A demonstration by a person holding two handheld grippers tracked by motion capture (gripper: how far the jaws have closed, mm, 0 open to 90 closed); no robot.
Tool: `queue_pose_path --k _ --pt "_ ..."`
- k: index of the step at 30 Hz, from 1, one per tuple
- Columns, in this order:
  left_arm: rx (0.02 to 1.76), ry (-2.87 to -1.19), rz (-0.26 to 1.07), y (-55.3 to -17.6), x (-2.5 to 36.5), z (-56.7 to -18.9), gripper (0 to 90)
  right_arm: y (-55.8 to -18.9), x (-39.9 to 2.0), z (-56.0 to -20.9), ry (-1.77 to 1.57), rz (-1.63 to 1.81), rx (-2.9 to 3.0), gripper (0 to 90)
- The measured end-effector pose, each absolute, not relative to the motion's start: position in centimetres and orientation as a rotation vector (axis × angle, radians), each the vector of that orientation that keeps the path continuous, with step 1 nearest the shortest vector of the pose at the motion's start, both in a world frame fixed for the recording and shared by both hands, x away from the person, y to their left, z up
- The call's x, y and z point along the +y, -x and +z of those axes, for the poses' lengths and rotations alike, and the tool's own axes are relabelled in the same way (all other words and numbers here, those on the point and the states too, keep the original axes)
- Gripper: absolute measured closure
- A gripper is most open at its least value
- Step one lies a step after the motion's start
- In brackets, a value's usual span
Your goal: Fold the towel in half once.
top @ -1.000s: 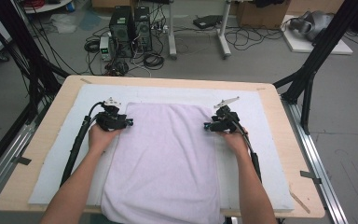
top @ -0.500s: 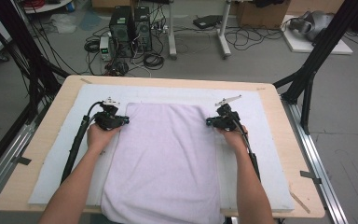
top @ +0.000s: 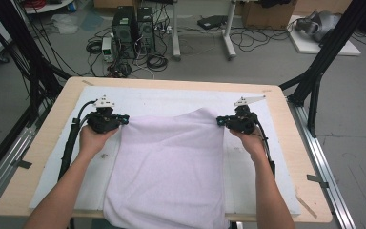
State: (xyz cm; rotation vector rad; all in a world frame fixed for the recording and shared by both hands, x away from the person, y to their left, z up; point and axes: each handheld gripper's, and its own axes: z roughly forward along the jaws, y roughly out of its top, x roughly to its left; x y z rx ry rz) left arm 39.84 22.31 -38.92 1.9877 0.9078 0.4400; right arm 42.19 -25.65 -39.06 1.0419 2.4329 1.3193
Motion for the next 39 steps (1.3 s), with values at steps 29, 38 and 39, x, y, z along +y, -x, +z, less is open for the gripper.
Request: queue_pose_path --k 29,38,39 --pt "0.993 -2.063 0.286 -38.8 23.3 -43.2 49.0 -40.1 -23.5 -42.1 -1.058 1.223 2.552 49.0" --pt "0.982 -2.107 0.320 -39.3 22.7 -44.2 80.4 -40.6 -23.3 -44.3 -1.059 1.158 2.579 75.4" --pt "0.963 -2.117 0.333 -39.2 22.6 -44.1 83.9 -40.6 -23.3 -44.3 -1.058 1.164 2.582 78.8"
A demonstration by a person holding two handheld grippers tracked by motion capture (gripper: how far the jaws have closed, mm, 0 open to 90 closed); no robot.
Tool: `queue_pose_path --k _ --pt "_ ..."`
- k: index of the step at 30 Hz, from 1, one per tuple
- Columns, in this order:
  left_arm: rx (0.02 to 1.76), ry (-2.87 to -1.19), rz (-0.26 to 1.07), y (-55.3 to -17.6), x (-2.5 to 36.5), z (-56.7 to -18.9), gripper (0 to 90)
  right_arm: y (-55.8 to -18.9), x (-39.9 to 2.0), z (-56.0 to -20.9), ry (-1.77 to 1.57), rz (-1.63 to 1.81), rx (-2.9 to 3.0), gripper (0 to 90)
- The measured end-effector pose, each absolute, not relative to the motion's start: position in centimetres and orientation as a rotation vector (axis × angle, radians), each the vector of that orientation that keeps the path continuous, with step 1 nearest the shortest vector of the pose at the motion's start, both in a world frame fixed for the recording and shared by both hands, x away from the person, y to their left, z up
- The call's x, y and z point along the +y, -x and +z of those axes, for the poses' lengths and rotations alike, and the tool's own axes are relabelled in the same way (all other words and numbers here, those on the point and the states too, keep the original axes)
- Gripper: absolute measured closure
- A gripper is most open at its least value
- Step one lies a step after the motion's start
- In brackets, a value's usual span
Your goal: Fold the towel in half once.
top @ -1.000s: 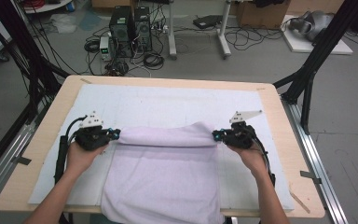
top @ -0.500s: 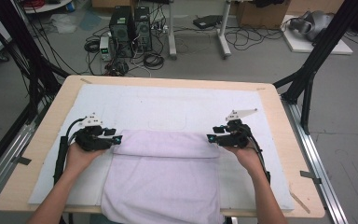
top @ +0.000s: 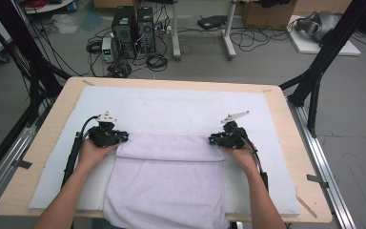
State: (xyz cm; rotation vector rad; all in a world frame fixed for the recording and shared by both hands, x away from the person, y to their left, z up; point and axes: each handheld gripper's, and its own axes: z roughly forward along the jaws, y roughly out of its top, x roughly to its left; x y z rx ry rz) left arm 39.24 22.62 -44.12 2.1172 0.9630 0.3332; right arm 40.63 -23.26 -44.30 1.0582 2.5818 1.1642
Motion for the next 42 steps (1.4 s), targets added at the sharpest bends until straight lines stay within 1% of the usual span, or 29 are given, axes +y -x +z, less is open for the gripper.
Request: queue_pose_path --k 1,4,8,14,19,22,25,28,30,32,36,38,40,42 --pt "0.955 -2.118 0.339 -39.2 22.5 -44.0 86.5 -40.6 -23.3 -44.3 -1.049 1.169 2.584 81.7" --pt "0.951 -2.118 0.329 -39.1 22.7 -43.9 87.6 -40.5 -23.1 -44.2 -1.027 1.170 2.595 84.5" --pt "0.958 -2.068 0.302 -39.0 23.5 -43.4 87.7 -40.0 -23.2 -43.3 -0.991 1.215 2.571 84.9" --pt "0.907 -2.002 0.336 -37.3 24.2 -41.2 87.9 -38.2 -23.5 -41.0 -0.907 1.264 2.532 84.8" --pt "0.789 -2.011 0.397 -33.7 24.1 -39.2 87.9 -34.9 -23.1 -38.5 -0.772 1.303 2.499 84.8" --pt "0.707 -1.997 0.423 -29.8 24.3 -38.2 87.9 -31.8 -23.4 -37.6 -0.691 1.335 2.502 84.8" --pt "0.646 -1.991 0.423 -26.3 24.7 -37.8 86.7 -28.5 -23.9 -37.6 -0.647 1.417 2.521 83.8" --pt "0.643 -1.992 0.410 -25.2 25.0 -37.8 72.3 -26.7 -24.4 -37.9 -0.620 1.453 2.554 75.1" --pt "0.645 -1.992 0.392 -25.4 25.0 -37.9 65.1 -26.7 -24.7 -38.0 -0.625 1.466 2.551 70.7" --pt "0.650 -1.997 0.392 -25.9 24.7 -38.0 62.7 -27.3 -25.1 -38.1 -0.651 1.482 2.541 68.3" --pt "0.691 -2.030 0.407 -27.8 23.9 -39.0 60.6 -29.4 -25.2 -38.9 -0.711 1.380 2.552 62.5" --pt "0.725 -2.045 0.399 -29.0 23.7 -39.5 56.8 -30.7 -25.1 -39.6 -0.747 1.312 2.564 58.6" --pt "0.750 -2.066 0.418 -30.0 23.6 -40.2 55.2 -31.8 -25.0 -40.3 -0.784 1.252 2.563 54.0" --pt "0.785 -2.077 0.407 -31.0 23.6 -40.9 49.0 -32.7 -24.9 -40.9 -0.805 1.183 2.561 52.3"
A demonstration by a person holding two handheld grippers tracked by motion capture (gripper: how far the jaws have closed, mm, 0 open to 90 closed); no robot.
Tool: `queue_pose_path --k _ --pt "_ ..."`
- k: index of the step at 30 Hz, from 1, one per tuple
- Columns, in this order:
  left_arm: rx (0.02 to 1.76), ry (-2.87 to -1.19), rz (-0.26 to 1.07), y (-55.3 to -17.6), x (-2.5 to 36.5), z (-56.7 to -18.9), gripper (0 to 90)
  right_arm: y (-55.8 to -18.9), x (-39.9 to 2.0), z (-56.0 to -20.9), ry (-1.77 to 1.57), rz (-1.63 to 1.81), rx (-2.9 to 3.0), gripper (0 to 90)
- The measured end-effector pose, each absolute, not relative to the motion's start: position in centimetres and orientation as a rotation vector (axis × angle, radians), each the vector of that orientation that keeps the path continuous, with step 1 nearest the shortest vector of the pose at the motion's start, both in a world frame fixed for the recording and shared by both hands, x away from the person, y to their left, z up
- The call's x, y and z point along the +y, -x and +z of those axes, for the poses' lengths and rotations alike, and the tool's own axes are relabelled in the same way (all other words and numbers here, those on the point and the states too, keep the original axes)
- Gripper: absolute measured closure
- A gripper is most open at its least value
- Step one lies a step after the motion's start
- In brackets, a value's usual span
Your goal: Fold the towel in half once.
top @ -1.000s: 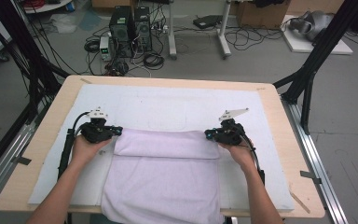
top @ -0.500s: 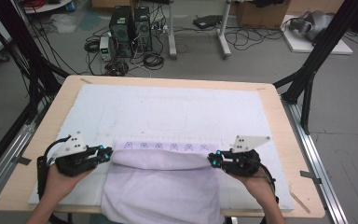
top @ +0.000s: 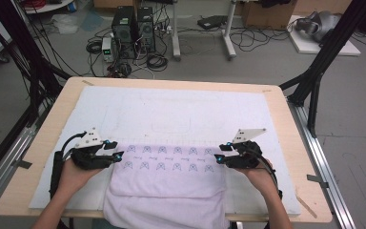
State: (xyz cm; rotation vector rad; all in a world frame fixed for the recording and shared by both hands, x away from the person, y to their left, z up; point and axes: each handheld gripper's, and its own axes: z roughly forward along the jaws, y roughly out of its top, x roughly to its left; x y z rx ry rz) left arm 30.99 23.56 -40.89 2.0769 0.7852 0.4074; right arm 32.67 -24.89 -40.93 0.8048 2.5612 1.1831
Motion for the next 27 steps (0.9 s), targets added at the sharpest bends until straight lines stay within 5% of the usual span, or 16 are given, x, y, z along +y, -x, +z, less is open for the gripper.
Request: queue_pose_path --k 9,13,15,20,27 --pt "0.944 -2.105 0.324 -34.8 23.7 -44.2 40.8 -35.1 -25.3 -43.0 -0.914 1.092 2.570 41.1" --pt "0.933 -2.121 0.329 -34.8 23.6 -44.4 50.3 -35.6 -25.4 -44.0 -0.968 1.072 2.608 38.1" --pt "0.902 -2.132 0.316 -34.6 23.4 -44.3 60.3 -35.4 -25.2 -44.2 -0.944 1.069 2.586 43.1" --pt "0.871 -2.141 0.323 -34.4 23.1 -44.1 80.4 -34.9 -24.9 -44.0 -0.888 1.120 2.665 80.0" --pt "0.889 -2.116 0.410 -35.1 22.9 -43.5 86.1 -35.8 -25.0 -43.6 -0.872 1.112 2.643 83.4"
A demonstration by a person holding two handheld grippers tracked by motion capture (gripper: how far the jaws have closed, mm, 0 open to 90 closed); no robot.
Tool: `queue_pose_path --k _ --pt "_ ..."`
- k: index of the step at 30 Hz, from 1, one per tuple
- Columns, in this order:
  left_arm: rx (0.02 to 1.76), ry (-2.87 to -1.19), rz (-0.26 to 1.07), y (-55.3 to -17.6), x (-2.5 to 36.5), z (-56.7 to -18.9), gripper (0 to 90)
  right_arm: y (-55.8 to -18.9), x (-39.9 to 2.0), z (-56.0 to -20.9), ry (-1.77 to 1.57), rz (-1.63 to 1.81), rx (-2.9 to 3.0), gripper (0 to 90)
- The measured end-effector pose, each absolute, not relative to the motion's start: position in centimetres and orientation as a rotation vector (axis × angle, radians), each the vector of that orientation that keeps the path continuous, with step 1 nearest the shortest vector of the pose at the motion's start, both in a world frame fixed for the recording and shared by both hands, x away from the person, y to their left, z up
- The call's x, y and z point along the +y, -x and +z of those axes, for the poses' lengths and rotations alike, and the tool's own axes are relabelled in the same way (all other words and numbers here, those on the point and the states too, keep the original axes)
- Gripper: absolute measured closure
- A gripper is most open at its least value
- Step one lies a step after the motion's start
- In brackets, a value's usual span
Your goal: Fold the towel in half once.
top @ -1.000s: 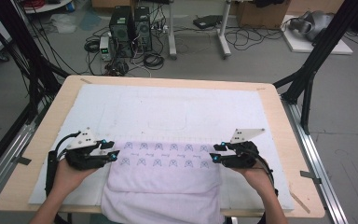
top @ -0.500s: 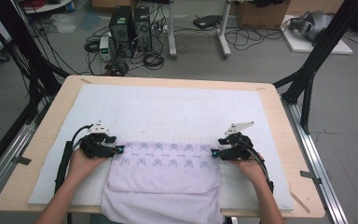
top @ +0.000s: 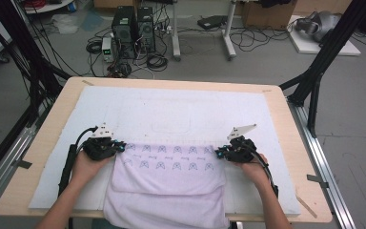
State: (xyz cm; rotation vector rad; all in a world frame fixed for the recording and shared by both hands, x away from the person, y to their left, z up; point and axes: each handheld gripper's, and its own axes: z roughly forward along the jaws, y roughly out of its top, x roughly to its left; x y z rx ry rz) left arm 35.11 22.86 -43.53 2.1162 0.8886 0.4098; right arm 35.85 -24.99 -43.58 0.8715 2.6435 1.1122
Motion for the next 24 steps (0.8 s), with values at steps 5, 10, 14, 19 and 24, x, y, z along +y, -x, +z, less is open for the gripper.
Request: queue_pose_path --k 5,10,14,19,24 --pt "0.943 -2.066 0.403 -37.7 23.0 -42.0 86.3 -38.1 -24.7 -42.1 -0.914 1.138 2.574 83.4" --pt "0.988 -2.052 0.487 -41.6 22.7 -39.1 86.5 -41.9 -24.9 -39.7 -0.965 1.114 2.502 83.4" --pt "0.971 -2.043 0.581 -44.1 21.8 -35.2 86.5 -44.5 -25.2 -36.1 -0.955 1.086 2.439 83.4" --pt "0.970 -1.960 0.694 -45.8 21.3 -30.6 86.1 -46.4 -25.3 -31.9 -0.959 1.120 2.355 82.6" --pt "1.048 -2.039 0.636 -46.1 21.7 -33.0 56.9 -47.3 -25.1 -34.0 -1.043 1.095 2.396 59.8"
